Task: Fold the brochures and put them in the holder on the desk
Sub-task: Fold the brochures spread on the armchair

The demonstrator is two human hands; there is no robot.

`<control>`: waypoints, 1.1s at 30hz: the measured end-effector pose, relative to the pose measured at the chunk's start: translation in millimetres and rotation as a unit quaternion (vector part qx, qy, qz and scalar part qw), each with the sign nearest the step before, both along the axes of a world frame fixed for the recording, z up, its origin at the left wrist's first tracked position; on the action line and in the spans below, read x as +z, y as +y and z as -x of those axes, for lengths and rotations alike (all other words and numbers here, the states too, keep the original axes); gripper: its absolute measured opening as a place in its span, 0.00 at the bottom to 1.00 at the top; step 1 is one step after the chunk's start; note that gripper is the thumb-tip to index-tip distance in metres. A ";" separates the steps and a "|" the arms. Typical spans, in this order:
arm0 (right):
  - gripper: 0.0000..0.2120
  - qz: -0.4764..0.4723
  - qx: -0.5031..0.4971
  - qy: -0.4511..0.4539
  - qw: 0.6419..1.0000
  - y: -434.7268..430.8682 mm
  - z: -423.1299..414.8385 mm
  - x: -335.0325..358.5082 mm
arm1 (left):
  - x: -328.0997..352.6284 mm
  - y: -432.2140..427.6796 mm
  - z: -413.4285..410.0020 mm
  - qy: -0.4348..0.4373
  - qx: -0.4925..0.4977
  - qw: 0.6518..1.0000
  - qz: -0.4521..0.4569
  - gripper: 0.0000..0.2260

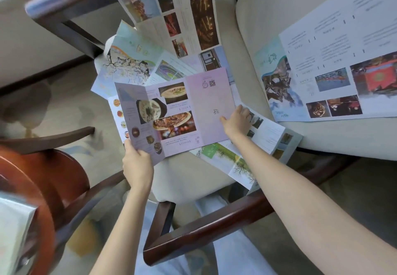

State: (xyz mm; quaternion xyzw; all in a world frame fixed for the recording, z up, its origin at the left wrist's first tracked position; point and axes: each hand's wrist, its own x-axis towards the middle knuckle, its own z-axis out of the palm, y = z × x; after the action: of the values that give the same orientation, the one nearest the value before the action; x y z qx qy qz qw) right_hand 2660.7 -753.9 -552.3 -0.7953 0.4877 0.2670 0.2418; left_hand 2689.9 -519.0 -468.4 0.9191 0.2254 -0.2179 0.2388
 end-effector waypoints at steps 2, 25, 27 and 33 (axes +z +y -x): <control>0.31 0.002 -0.014 -0.020 1.000 -0.6 2.1 -3.0 | -2.1 0.3 0.7 0.008 -0.003 1.000 0.003 0.15; 0.13 -0.480 -0.486 -0.332 0.651 -4.8 37.8 51.7 | 12.7 53.3 -4.0 -0.046 0.049 0.960 0.271 0.10; 0.12 -0.456 -0.472 -0.347 0.669 -9.8 39.7 53.1 | 13.1 63.4 -3.5 -0.039 0.060 0.963 0.258 0.10; 0.16 -0.548 -0.371 -0.266 0.701 -44.1 47.5 67.3 | 14.1 98.3 -18.8 0.022 0.016 0.979 0.200 0.07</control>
State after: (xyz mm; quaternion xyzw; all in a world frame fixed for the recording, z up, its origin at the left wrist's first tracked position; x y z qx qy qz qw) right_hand 2613.2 -798.0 -485.0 -0.3158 0.4260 0.1528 0.8339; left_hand 2708.7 -420.6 -454.3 0.8440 0.1970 -0.2749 0.4162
